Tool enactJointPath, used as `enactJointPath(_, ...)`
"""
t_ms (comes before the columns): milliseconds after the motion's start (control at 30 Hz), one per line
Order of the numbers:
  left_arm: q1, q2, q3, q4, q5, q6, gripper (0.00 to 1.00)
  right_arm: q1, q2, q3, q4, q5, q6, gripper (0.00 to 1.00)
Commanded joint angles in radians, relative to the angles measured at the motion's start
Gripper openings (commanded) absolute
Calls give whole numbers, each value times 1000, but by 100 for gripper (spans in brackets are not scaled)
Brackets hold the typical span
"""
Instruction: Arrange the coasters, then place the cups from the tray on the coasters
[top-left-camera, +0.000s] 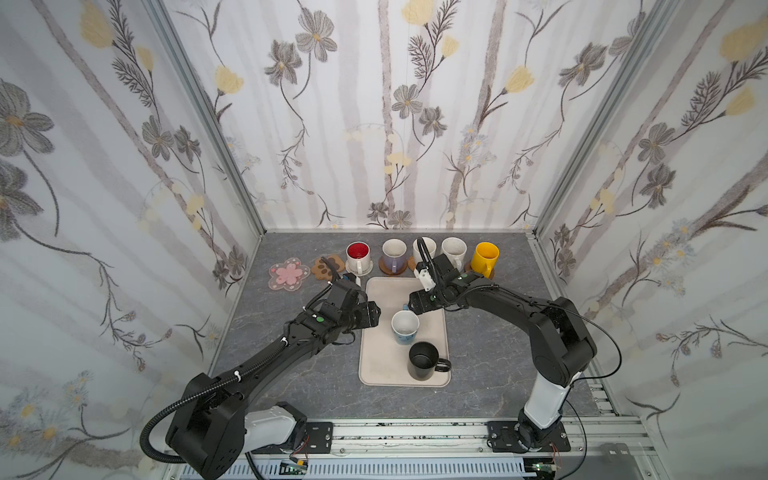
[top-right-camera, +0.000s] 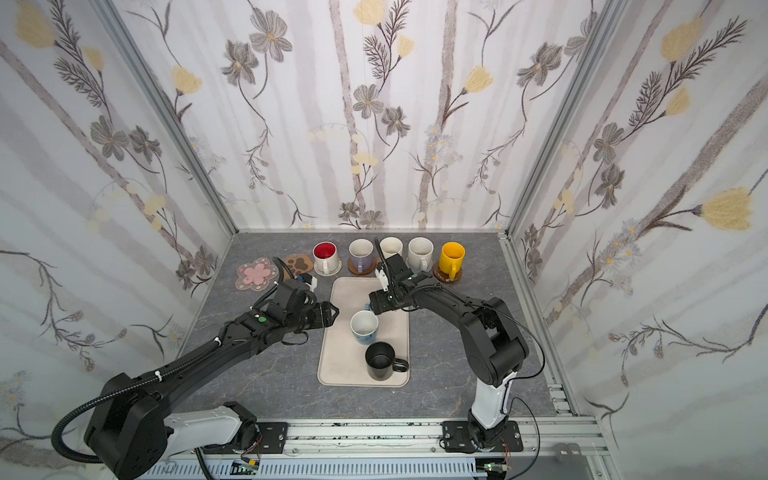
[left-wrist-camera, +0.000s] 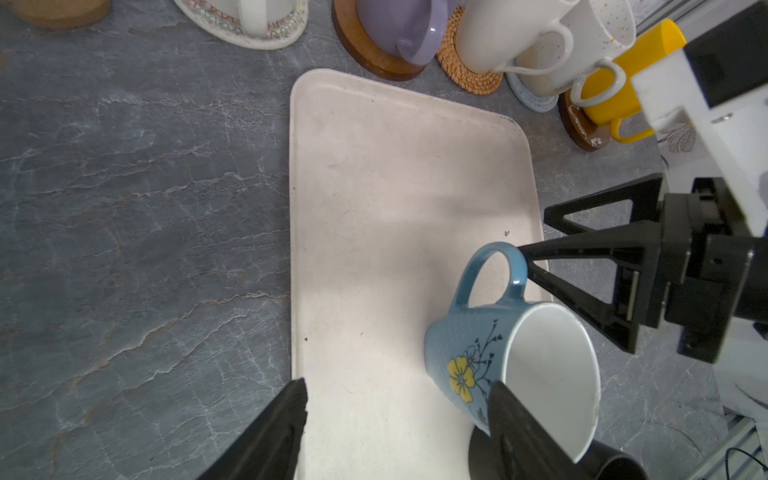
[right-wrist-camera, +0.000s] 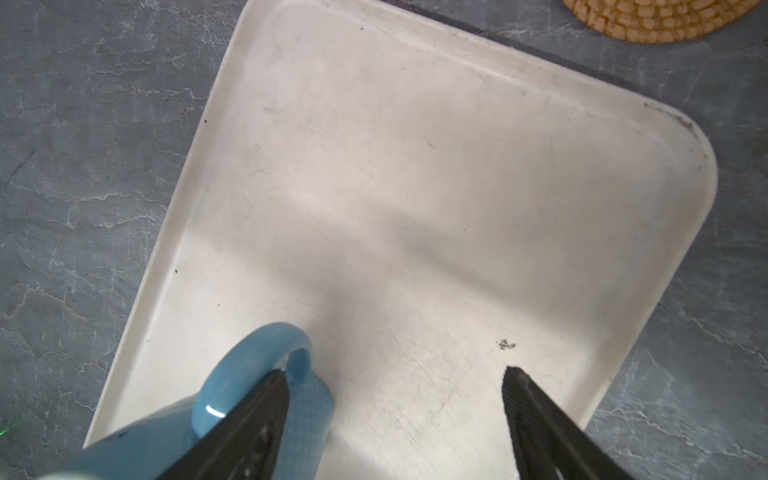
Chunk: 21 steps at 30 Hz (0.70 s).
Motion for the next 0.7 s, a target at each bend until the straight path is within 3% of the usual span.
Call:
enactJointPath(0,3,-7,-5,9,6,-11,70,3,36,48,11,-30,-22,82)
enactJointPath(667,22,-41,-31,8,12,-20,69,80,168,253,-83,-11,-48,82)
